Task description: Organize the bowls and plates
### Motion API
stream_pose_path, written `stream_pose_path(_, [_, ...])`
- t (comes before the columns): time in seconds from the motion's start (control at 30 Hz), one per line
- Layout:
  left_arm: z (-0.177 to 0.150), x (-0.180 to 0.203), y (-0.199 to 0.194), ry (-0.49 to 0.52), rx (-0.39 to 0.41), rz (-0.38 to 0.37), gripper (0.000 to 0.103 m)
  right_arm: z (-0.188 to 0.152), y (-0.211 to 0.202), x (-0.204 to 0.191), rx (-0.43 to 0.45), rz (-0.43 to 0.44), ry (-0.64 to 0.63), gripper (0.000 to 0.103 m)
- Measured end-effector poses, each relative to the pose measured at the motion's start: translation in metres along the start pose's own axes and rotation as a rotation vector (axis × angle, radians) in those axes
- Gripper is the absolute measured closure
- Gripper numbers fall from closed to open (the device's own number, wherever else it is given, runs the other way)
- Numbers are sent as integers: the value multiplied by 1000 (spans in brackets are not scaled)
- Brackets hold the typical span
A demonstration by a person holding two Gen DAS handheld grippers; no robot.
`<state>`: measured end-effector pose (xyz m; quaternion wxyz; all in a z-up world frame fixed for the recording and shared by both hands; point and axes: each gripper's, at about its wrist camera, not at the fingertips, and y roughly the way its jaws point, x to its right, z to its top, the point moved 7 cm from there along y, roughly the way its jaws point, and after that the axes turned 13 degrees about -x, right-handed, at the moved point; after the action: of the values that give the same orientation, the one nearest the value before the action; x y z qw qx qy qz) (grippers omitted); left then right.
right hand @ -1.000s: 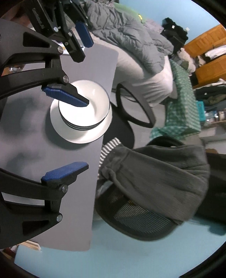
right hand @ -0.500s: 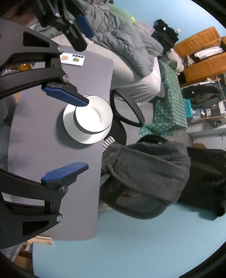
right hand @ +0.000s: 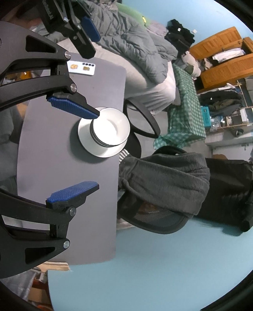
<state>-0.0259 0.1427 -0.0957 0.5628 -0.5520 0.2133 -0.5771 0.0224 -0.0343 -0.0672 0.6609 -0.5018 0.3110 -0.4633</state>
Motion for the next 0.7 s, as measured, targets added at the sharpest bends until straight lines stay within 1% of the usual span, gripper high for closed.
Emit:
stream_pose_path(0.43, [-1,-1,-9,16,10,9,23,-4,-2,-1,1,15,22,38])
stream_pose_path(0.7, [-3,-4,-11,13,6,-4,23,-5,-4,-1,3,18,22,38])
